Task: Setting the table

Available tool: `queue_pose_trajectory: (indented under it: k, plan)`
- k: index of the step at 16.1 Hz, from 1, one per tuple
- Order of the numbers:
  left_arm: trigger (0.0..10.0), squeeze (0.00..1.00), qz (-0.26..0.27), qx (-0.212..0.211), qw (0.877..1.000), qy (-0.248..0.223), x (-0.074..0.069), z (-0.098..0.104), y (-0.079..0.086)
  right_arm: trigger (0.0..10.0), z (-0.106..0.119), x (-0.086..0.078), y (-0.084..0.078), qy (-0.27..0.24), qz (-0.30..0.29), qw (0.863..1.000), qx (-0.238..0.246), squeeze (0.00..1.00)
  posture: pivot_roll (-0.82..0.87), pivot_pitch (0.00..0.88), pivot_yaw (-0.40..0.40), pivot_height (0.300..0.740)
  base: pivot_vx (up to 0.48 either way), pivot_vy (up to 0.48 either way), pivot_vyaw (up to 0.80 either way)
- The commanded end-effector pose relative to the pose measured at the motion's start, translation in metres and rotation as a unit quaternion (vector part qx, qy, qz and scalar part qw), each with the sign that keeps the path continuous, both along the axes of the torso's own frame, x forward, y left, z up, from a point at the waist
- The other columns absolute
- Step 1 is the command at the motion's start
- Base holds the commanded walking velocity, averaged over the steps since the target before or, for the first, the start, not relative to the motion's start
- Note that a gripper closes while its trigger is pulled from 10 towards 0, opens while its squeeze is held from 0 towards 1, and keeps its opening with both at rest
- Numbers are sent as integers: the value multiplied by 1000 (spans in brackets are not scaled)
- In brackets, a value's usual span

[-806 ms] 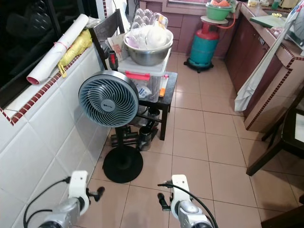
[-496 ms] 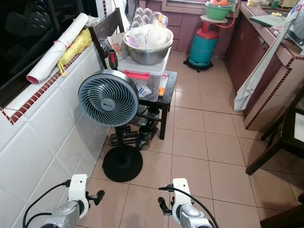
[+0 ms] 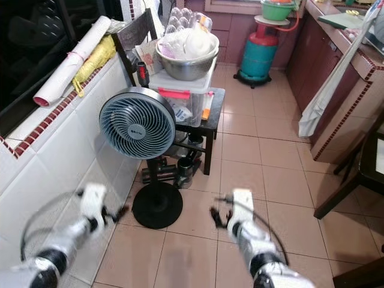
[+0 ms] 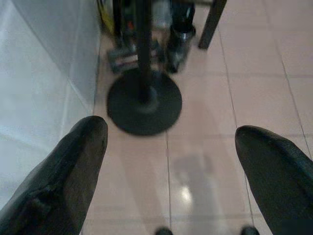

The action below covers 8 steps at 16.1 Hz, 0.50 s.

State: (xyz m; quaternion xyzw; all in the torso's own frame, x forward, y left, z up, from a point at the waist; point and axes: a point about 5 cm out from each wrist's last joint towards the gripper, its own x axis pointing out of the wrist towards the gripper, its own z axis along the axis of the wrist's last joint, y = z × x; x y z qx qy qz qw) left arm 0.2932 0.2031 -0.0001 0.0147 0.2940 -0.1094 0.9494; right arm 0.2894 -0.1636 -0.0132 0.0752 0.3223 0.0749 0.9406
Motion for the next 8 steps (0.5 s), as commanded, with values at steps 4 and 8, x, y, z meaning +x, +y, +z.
queue_pose_trajectory:
  k: [4,8]
  plan:
    - [10000,0,-31,-21,991,-129,27,40,1,10000,23,21,0,-55,31,998,-8,0,47,0,8,740,0,0,0]
    - [10000,0,-7,15,964,-264,28,62,-4,10000,55,40,-1,-162,51,986,-1,0,31,0,32,740,0,0,0]
